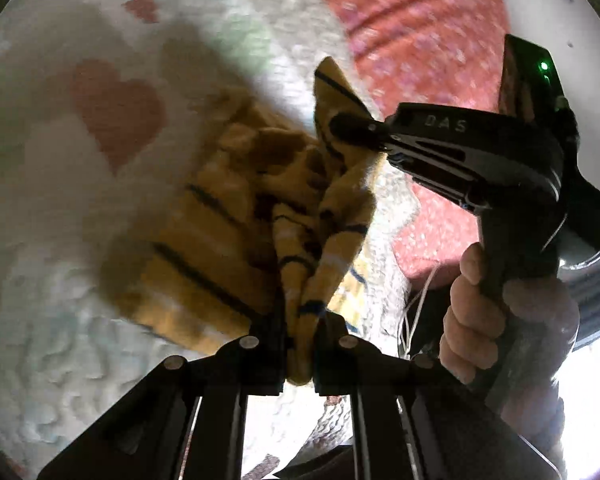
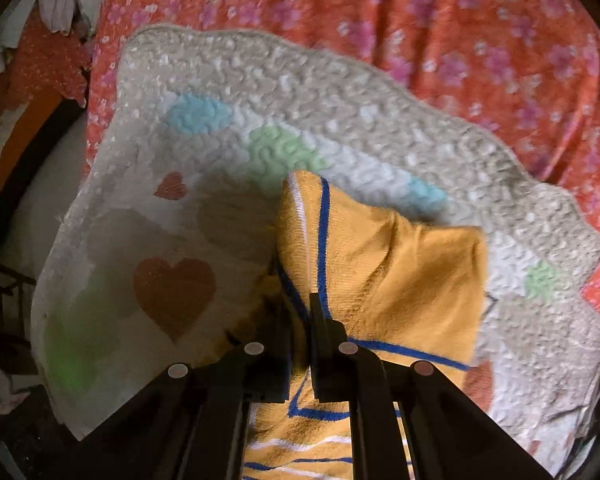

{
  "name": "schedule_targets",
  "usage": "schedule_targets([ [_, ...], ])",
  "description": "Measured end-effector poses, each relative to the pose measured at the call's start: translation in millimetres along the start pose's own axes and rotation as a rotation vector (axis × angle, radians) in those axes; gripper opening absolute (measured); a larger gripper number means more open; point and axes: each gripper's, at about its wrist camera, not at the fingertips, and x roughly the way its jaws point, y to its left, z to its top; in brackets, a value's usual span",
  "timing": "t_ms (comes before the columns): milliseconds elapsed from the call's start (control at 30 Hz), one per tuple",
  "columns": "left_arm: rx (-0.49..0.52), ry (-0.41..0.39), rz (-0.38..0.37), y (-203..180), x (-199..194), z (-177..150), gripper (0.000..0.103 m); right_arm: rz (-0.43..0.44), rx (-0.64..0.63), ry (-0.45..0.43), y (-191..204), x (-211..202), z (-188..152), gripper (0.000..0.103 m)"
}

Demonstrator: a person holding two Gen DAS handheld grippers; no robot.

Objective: Fold small clothes

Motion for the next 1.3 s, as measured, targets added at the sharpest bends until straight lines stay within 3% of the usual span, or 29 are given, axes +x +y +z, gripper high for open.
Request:
schedule_targets([
  [167, -0.042, 0.017, 0.050, 14, -4, -7, 0.009, 0.090, 0.112, 0.048, 6, 36, -3, 0.016],
  [233, -0.054, 0.022, 0.074, 20, -6, -8, 0.009, 0.167, 0.167, 0.050, 1, 44, -5, 0.035],
  [400, -0.119, 0.038, 0.078, 41, -15, -12, 0.010, 0.245, 0.256, -0.089, -22, 13, 1, 0.037],
  [500, -0.121, 0.017, 0.080, 42, -20, -7, 0.010, 0.264, 0.260, -0.116, -30, -10, -4, 0.037],
  [567, -0.111, 0.012, 0.091, 41, -19, -4, 0.010, 0.240, 0.202, -0.101, -26, -16, -13, 0.027],
  [600, -0.107, 0.014, 0.100, 41, -17, -4, 0.010, 0.228, 0.170, -0.089, -23, -16, -16, 0.015],
  [633, -0.104, 0.016, 0.110, 41, -16, -4, 0.010, 0.209, 0.133, -0.071, -18, -14, -19, 0.012],
  [733, -0.094, 0.018, 0.130, 41, -17, -7, 0.010, 0.161, 0.069, -0.033, -3, 1, -18, 0.012],
  [867, -0.077, 0.012, 0.146, 42, -17, -8, 0.010, 0.121, 0.108, 0.079, 4, 47, -9, 0.012],
  [1033, -0.094, 0.015, 0.150, 48, -18, -6, 0.010, 0.194, 0.107, 0.105, 21, 64, -2, 0.012],
  [1100, -0.094, 0.015, 0.149, 47, -18, -5, 0.010, 0.265, 0.119, 0.071, 17, 53, -1, 0.012],
  [1200, -0.087, 0.011, 0.151, 46, -18, -5, 0.010, 0.325, 0.208, -0.056, -15, 15, -2, 0.012],
  [1300, -0.090, 0.006, 0.151, 46, -18, -4, 0.010, 0.259, 0.278, -0.134, -55, -17, -15, 0.012],
])
